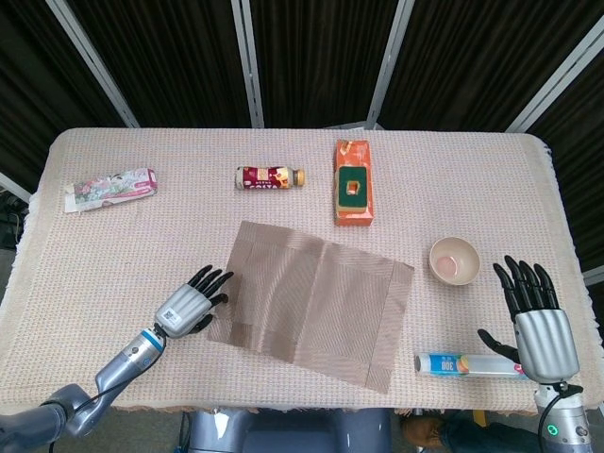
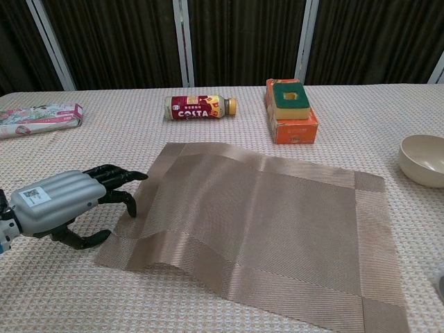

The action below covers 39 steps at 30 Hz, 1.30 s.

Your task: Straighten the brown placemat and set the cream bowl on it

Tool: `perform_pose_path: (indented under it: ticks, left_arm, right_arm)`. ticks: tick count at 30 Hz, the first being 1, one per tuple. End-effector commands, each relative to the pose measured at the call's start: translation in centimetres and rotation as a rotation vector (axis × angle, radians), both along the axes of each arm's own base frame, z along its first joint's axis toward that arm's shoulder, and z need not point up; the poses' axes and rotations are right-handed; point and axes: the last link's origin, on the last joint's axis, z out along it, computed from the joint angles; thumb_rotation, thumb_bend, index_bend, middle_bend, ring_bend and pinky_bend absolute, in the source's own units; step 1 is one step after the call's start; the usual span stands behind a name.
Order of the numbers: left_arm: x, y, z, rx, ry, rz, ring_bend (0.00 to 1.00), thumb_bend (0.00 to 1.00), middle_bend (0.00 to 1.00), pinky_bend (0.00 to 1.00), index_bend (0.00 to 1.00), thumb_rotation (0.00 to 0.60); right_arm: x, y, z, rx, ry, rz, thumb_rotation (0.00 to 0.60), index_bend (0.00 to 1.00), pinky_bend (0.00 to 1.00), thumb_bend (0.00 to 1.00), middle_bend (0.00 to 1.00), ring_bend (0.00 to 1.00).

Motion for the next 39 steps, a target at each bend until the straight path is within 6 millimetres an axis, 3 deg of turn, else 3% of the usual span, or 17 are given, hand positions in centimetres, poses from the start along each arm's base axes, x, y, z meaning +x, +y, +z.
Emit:
perform_pose_path:
  ticks: [1, 15, 29, 39]
  left_arm:
    - [0.2, 0.0, -0.1, -0.001, -0.001, -0.003, 0.0, 0.48, 0.0, 0.0, 0.35, 0.6]
    - [0.8, -0.2, -1.0, -0.013, -0.005, 0.001, 0.0, 0.5, 0.0, 0.0, 0.38, 0.6]
    - [0.3, -0.9, -0.6, -0.024, 0.003, -0.007, 0.0, 0.51, 0.0, 0.0, 0.4, 0.6]
    - [0.5, -1.1, -0.7, -0.025, -0.002, -0.018, 0.0, 0.52, 0.0, 0.0, 0.48, 0.6]
  right_arm:
    - [0.0, 0.0, 0.0, 0.0, 0.0, 0.001, 0.6, 0.0, 0.0, 0.0, 0.0, 0.0]
    - [0.1, 0.2, 0.3, 0.0, -0.009, 0.008, 0.6, 0.0, 0.0, 0.0, 0.0, 0.0]
    - [0.1, 0.4, 0.4, 0.0, -0.013, 0.009, 0.6, 0.0, 0.0, 0.0, 0.0, 0.0]
    - [0.2, 0.4, 0.5, 0.004, -0.025, 0.015, 0.6, 0.0, 0.0, 0.0, 0.0, 0.0]
